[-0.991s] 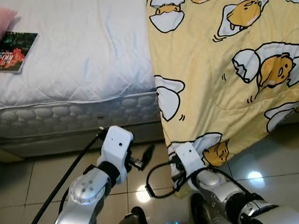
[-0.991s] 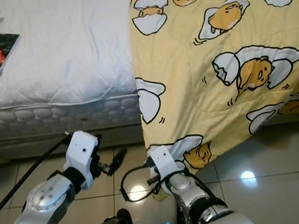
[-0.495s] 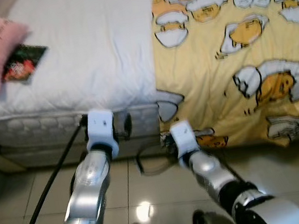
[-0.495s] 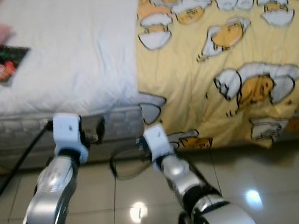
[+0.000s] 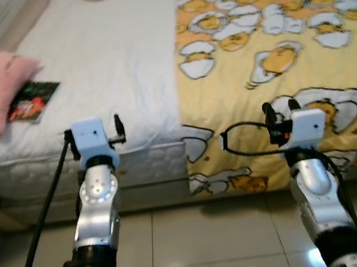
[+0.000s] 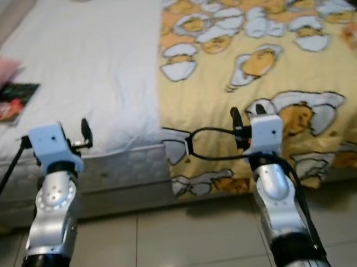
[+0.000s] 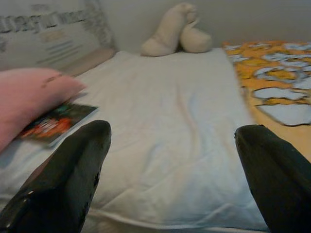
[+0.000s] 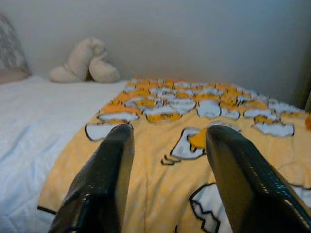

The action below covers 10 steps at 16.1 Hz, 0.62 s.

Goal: Clean up the room

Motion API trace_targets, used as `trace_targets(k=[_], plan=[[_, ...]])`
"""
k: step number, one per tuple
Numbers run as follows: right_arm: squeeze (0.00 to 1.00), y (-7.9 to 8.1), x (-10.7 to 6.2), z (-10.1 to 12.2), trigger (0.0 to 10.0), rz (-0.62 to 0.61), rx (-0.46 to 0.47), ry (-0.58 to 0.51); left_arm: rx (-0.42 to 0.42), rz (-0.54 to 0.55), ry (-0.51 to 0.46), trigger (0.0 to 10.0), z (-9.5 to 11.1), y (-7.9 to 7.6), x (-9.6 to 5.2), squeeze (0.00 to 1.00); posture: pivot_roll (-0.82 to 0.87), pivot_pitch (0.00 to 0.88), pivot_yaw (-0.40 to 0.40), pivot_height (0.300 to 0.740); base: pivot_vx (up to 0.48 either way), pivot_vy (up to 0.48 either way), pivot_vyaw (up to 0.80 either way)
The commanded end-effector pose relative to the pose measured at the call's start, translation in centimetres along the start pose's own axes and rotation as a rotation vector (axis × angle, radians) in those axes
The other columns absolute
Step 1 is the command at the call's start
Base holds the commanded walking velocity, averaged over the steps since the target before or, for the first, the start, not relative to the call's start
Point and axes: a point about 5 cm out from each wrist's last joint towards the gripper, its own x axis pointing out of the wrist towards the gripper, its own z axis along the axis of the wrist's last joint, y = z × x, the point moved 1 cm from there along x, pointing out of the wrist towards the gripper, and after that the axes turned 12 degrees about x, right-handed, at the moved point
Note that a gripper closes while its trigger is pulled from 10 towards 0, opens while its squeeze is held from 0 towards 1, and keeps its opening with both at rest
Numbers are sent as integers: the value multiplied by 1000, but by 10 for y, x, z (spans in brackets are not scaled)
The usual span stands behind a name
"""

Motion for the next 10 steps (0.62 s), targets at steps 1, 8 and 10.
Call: trace_targets(k=[1, 8, 10], plan=[[686, 3, -1, 0, 10000, 20, 6, 14, -7, -19, -20, 10000, 4, -8, 5, 0, -168, 0, 64, 740, 0, -472, 0], [1000, -3, -5, -17, 10000, -19, 6, 142, -25, -75, -29, 10000, -2, -25, -2, 0, -160, 0, 59, 740, 0, -453, 0], [1000, -5, -5, -23, 10000, -26, -5, 190, -30, -80, -19, 10000, -4, -25, -1, 0, -159, 0, 67, 740, 0, -450, 0]])
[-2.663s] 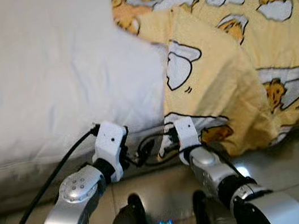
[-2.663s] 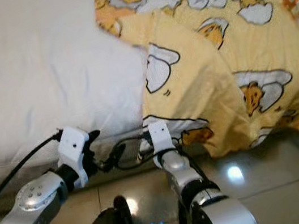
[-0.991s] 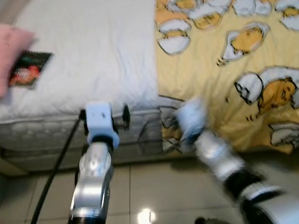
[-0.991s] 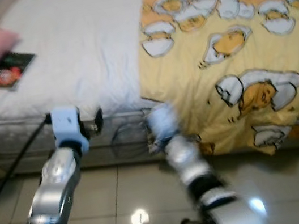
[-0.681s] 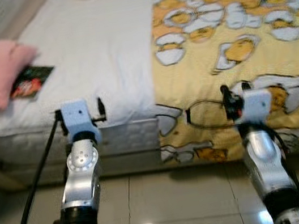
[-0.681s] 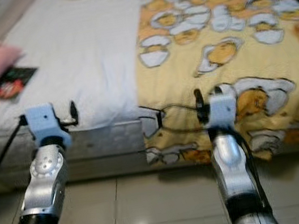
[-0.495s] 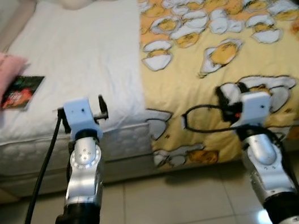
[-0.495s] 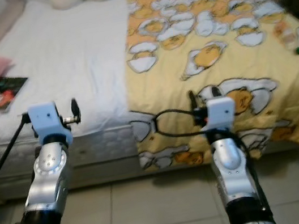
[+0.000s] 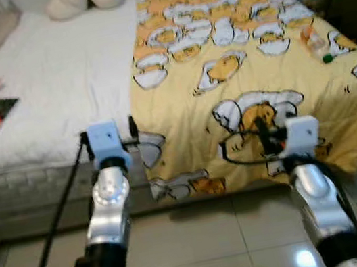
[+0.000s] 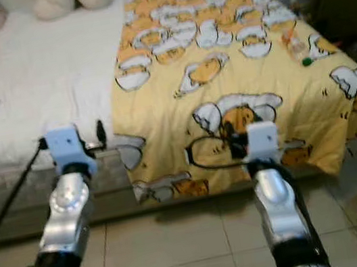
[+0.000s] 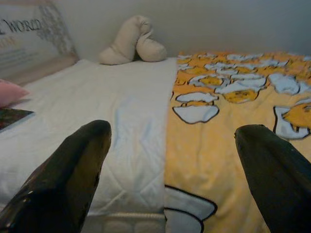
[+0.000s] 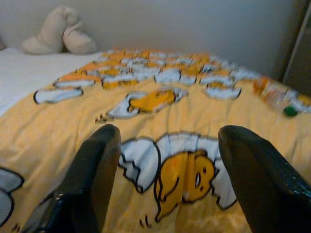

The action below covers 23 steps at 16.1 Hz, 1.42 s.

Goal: Clean up the room

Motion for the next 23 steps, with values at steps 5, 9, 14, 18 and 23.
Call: trace_targets(k=[5, 9, 14, 18, 23], plan=[[1000, 0, -1, -7, 10000, -13, 0, 48, 6, -62, -4, 10000, 4, -11, 6, 0, -175, 0, 104, 740, 0, -450, 0], [1000, 0, -17, -20, 10000, 23, -18, 88, -38, -112, 39, 10000, -9, -18, -7, 0, -174, 0, 108, 740, 124, -428, 0], [1000, -4, -20, -20, 10000, 69, -53, 91, -57, -100, 84, 10000, -19, -17, -13, 0, -169, 0, 89, 740, 99, -418, 0], [1000, -14, -19, 1, 10000, 91, -47, 2, 14, -106, 169, 10000, -61, 3, -56, 0, -174, 0, 75, 740, 0, -434, 0], [0, -6, -18, -9, 10000, 127, -41, 52, -54, -137, 35, 10000, -20, -16, -32, 0, -167, 0, 71, 740, 288, 0, 0]])
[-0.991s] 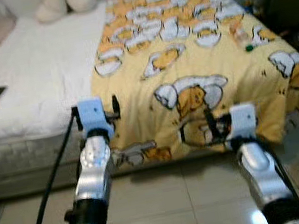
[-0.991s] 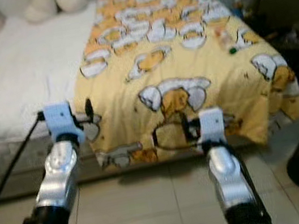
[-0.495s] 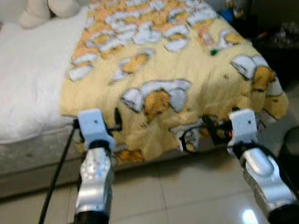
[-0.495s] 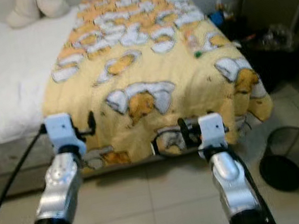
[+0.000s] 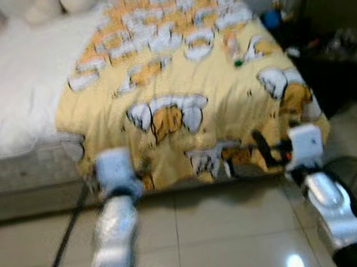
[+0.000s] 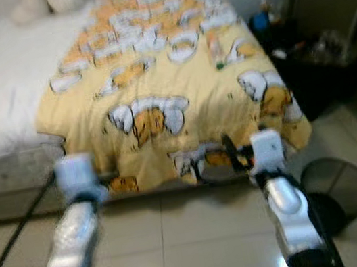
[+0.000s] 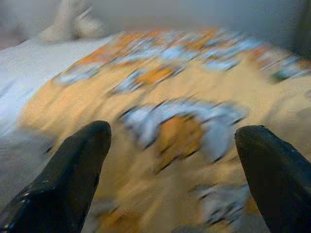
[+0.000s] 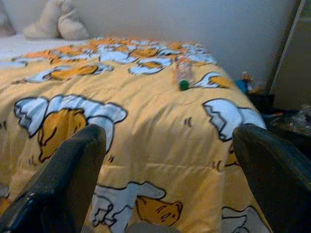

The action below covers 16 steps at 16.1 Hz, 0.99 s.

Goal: Clean up the room

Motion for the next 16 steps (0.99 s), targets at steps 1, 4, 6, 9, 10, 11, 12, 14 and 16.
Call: trace_targets(k=[1, 4, 6, 9, 10, 11, 12, 14, 16], plan=[[0, 14, 5, 5, 10000, 46, -1, -27, 24, 4, -52, 10000, 13, 10, 5, 0, -170, 0, 70, 740, 480, 0, 0], [0, 11, 5, 1, 10000, 4, 7, 4, 38, -26, -53, 10000, 12, 7, 3, 0, -177, 0, 80, 740, 480, 0, -267], [0, 9, 6, -1, 10000, -12, 11, 17, 33, -26, -51, 10000, 12, 5, 3, 0, -182, 0, 80, 740, 480, 0, -800], [0, 7, 9, 3, 10000, -15, -8, -2, 26, -13, -53, 10000, 17, 3, 9, 0, -191, 0, 80, 740, 480, 0, -435], [0, 7, 10, 4, 10000, -13, -9, -5, 26, -7, -55, 10000, 18, 4, 12, 0, -191, 0, 81, 740, 480, 0, 0], [0, 8, 11, 5, 10000, -10, -11, -6, 26, -2, -58, 10000, 19, 6, 13, 0, -191, 0, 81, 740, 480, 0, 0], [0, 9, 11, 5, 10000, -8, -11, -6, 25, 3, -59, 10000, 20, 7, 14, 0, -191, 0, 82, 740, 480, 0, 0], [0, 11, 13, 4, 10000, 0, -10, -3, 12, 27, -58, 10000, 21, 10, 17, 0, -191, 0, 82, 740, 480, 0, 0], [0, 12, 15, 4, 10000, 4, -9, 0, -14, 45, -47, 10000, 21, 10, 19, 0, -189, 0, 76, 740, 480, 0, 0]])
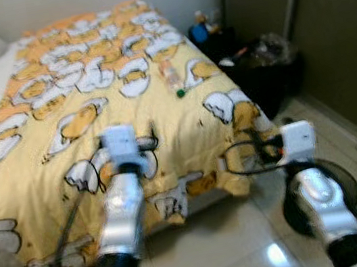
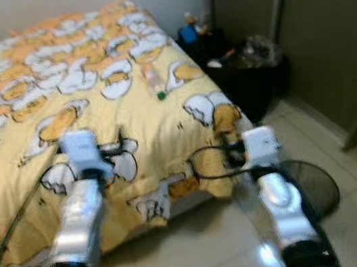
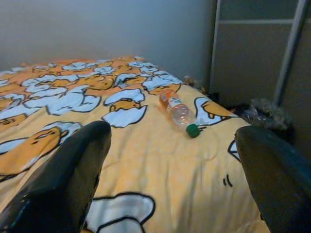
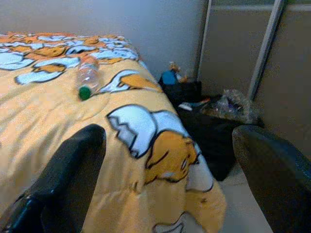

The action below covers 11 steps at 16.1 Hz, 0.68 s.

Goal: Clean up the room

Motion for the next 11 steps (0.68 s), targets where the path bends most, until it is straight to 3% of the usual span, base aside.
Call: trace_targets(k=[1, 6, 9, 11], plan=[[0, 9, 5, 4, 10000, 29, 1, -12, 16, 46, 10, 10000, -3, 14, 1, 0, -187, 0, 73, 740, 480, 0, 0], [0, 6, 4, 0, 10000, 12, 13, 6, 1, 54, 10, 10000, -3, 12, 0, 0, -181, 0, 70, 740, 480, 0, 0], [0, 6, 3, -1, 10000, 11, 14, 14, -84, 133, 79, 10000, -12, 20, -4, 0, -179, 0, 69, 740, 480, 0, 0], [0, 4, 4, 0, 10000, 15, 8, 18, -68, 146, 130, 10000, -25, 24, -15, 0, -180, 0, 64, 740, 480, 0, 0]])
